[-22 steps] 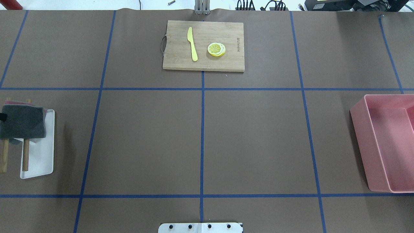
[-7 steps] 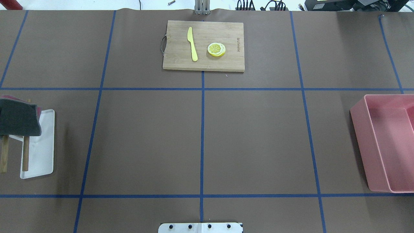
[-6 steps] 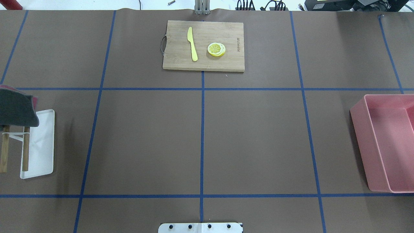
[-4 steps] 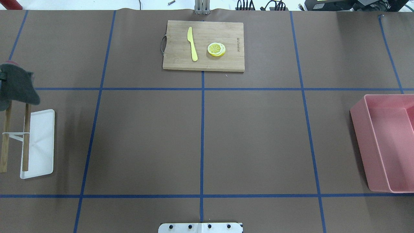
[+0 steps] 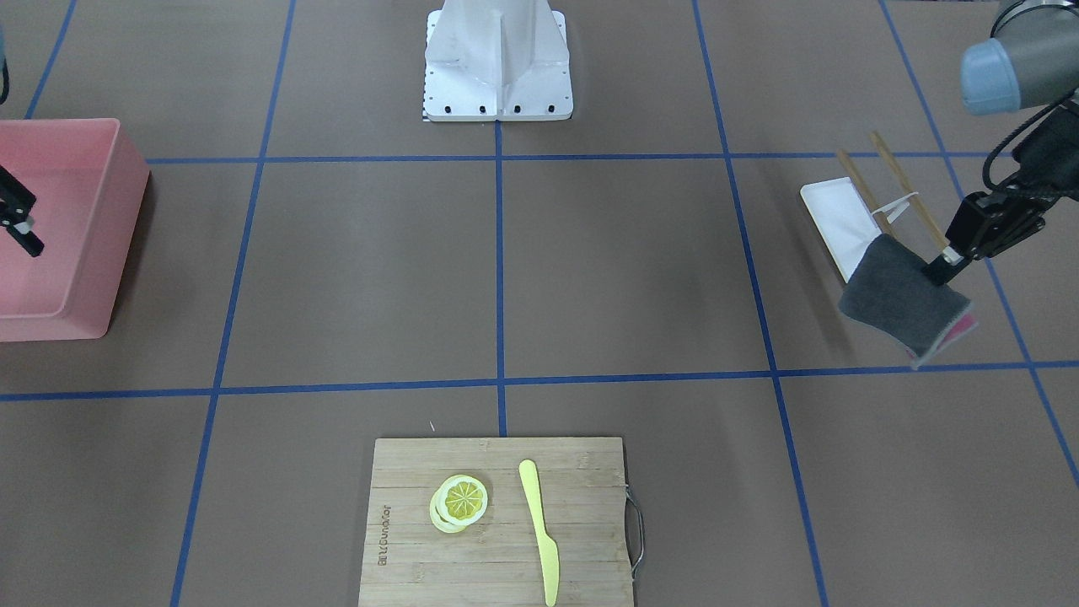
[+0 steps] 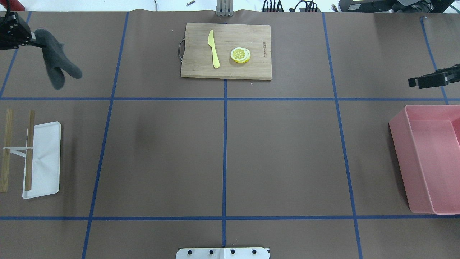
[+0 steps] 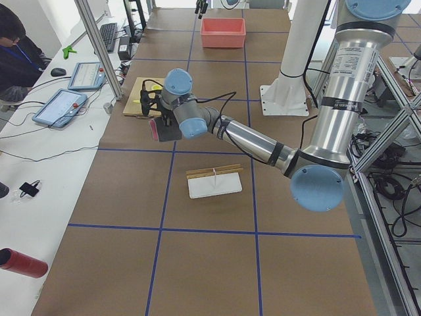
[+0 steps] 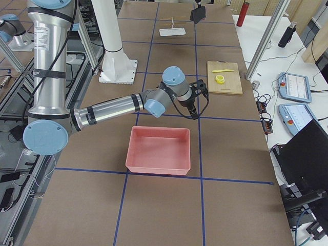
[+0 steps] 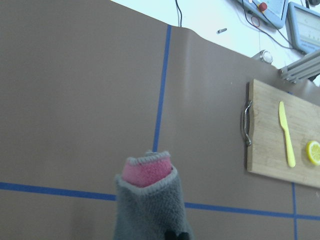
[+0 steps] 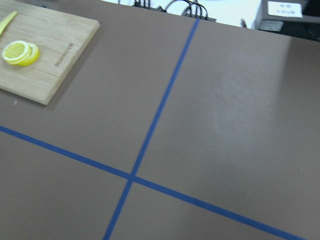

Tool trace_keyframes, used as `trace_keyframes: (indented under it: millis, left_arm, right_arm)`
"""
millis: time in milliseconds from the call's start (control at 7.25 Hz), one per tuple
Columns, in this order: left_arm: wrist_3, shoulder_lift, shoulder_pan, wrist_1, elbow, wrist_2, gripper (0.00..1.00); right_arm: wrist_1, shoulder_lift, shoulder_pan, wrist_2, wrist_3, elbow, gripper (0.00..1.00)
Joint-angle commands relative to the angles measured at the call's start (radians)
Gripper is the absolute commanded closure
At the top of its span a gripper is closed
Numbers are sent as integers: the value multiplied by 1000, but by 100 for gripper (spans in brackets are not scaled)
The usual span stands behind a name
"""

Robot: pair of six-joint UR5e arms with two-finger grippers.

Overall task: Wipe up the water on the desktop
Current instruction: 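Carry the cloth toward the table center while the right gripper reaches and grasps it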

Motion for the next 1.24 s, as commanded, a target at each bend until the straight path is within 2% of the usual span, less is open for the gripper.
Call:
trace_keyframes:
  millis: [0,138,276,414,552,690,828,1103]
  left_arm:
    - [-203,-109,116,2,-6,107,100]
    - [-248,-141,177,2,-4,160,100]
    - [-283,-171,248,4,0,232,100]
    - [-312,-218,294,49,-1,268,100]
    - [-373,-294,352,110,-3,320,100]
    - [-398,-347,423,128,-1,373,100]
    - [-423,-367,466,128,2,417,100]
    - [-441,-379,523,128,-19,441,100]
  right_arm:
    - [41,110,-190,-190,24,2,1]
    - [39,177,-300,-334,55,0,1]
    - [29,239,-427,-520,63,-3,1]
    - [1,293,-500,-589,74,-6,1]
    - [-7,357,-560,-608,70,-7,1]
    - [-8,391,-634,-695,62,-7,1]
    - [-10,435,-707,-802,60,-12,1]
    - [-10,456,-760,-864,57,-17,5]
